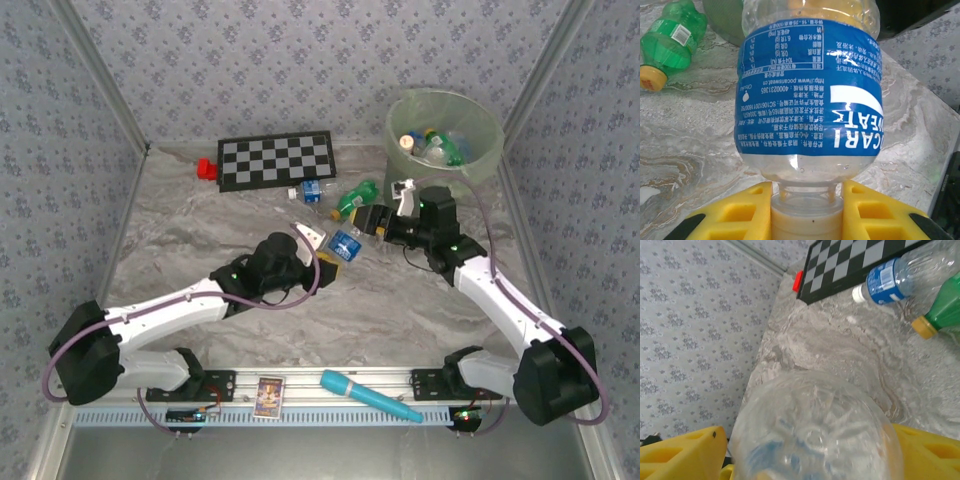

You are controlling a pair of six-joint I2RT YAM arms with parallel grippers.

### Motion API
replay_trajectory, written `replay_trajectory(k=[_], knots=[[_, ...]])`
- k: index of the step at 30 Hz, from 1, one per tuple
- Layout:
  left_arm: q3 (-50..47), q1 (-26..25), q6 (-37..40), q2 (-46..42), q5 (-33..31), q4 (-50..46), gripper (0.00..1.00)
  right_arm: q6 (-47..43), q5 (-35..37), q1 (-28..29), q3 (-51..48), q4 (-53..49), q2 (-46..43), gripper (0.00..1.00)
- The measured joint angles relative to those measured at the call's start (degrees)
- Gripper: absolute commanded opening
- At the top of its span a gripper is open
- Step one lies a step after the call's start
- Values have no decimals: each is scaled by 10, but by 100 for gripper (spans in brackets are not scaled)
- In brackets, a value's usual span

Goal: Put the plastic bottles in the bin

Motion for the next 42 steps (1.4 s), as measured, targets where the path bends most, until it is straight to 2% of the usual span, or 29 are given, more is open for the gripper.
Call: replay_trajectory(k=[4,8,10,12,14,16,17,18,19,24,30,35,42], knots=[[-8,-8,4,-16,0,-1,22,-6,-3,10,18,-24,16,77],[-18,-12,5,-28,-5,-3,24,-4,-19,10,23,-31,18,61],[-21,-12,8,-30,-9,-3,29,-1,-28,10,25,-32,21,59],[-21,-12,9,-32,-9,-4,43,1,-31,10,26,-34,22,59],[-21,-12,11,-33,-14,-4,66,2,-31,11,31,-39,22,59],[-21,-12,13,-36,-19,-5,77,2,-26,10,36,-49,21,59],[-21,-12,11,-38,-23,-6,87,0,-22,9,41,-57,20,59],[-21,-12,12,-40,-27,-7,88,-4,-15,8,47,-67,17,59],[-21,-12,12,-44,-30,-9,97,-7,-9,6,53,-77,14,58],[-26,-12,8,-80,-52,-13,100,-30,28,-23,113,-134,-11,57],[-46,-12,-4,-133,-95,-21,100,-83,100,-88,245,-197,-15,56],[-78,-12,-17,-175,-115,-24,100,-116,187,-129,310,-216,-13,56],[-111,-12,-38,-206,-115,-25,100,-184,343,-149,391,-220,31,56]])
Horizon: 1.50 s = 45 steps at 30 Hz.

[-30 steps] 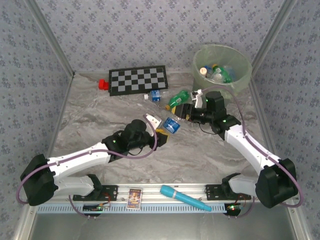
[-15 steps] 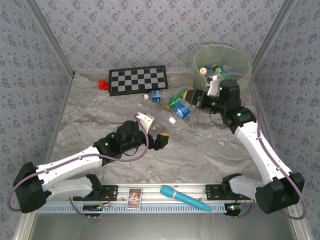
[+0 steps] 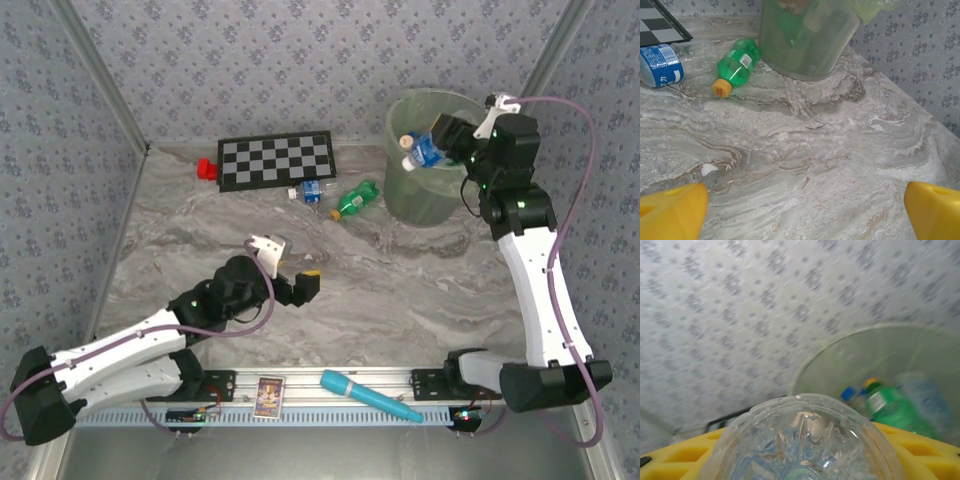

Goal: Put the plastic bottles in the bin

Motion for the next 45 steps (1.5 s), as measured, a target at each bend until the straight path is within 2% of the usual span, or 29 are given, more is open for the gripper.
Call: replay_trajectory(k=[5,11,20,29,30,31,32,33,45], knots=[[-23,0,-20,-16,8,12,100,-75,123,-5,43,15,58,55],[-38,0,-30,-47,13,11,100,-125,191,-32,76,31,124,55],[-44,0,-36,-75,12,10,100,-177,232,-60,162,33,229,55],[-53,0,-36,-85,8,-5,100,-172,238,-75,146,5,263,56],[-53,0,-35,-86,8,-6,100,-167,238,-76,138,5,263,58],[-53,0,-35,-86,8,-6,100,-163,238,-78,131,5,263,65],[-53,0,-35,-86,8,-5,100,-160,238,-80,121,6,263,79],[-53,0,-35,-86,8,-6,100,-155,235,-82,113,6,263,99],[-53,0,-36,-74,8,-5,100,-153,234,-83,107,-1,242,100]])
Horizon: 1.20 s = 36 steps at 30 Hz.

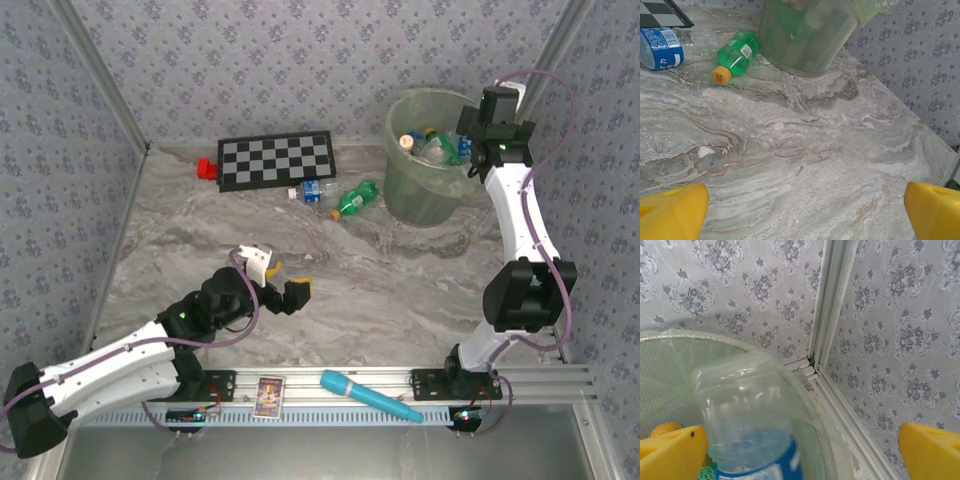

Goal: Put the plastic bottles in the bin

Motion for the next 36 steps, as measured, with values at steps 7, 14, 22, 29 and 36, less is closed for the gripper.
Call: replay_trajectory(k=[7,14,22,29,36], knots=[[0,0,0,-2,0,0,100,0,0,0,0,0,-14,100],[-3,0,0,-9,0,0,100,-2,0,4,0,0,-14,100],[-3,0,-4,0,-18,0,100,2,0,42,-4,-2,-26,100],[-3,4,-4,45,-65,-4,100,36,-11,116,-99,15,-140,100],[34,55,-9,127,-75,-18,100,80,-44,192,-238,59,-271,100]])
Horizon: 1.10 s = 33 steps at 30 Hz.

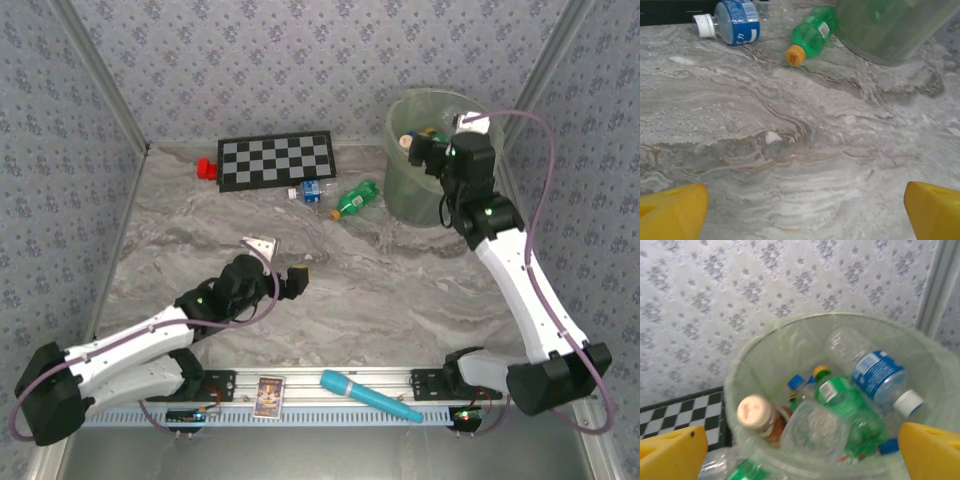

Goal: Put the plastic bottles in the bin

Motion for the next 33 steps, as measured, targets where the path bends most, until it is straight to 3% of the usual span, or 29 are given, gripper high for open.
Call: replay_trajectory(k=[10,18,23,27,33], knots=[[77,33,10,166,25,16,100,59,-36,63,-275,62,-137,100],[146,83,22,281,66,31,99,91,-66,71,-419,135,-193,100],[164,99,22,303,76,35,100,119,-75,99,-433,177,-134,100],[165,101,22,301,78,34,100,142,-75,143,-421,214,-33,100],[133,119,15,239,78,30,100,212,-61,185,-365,270,124,86]])
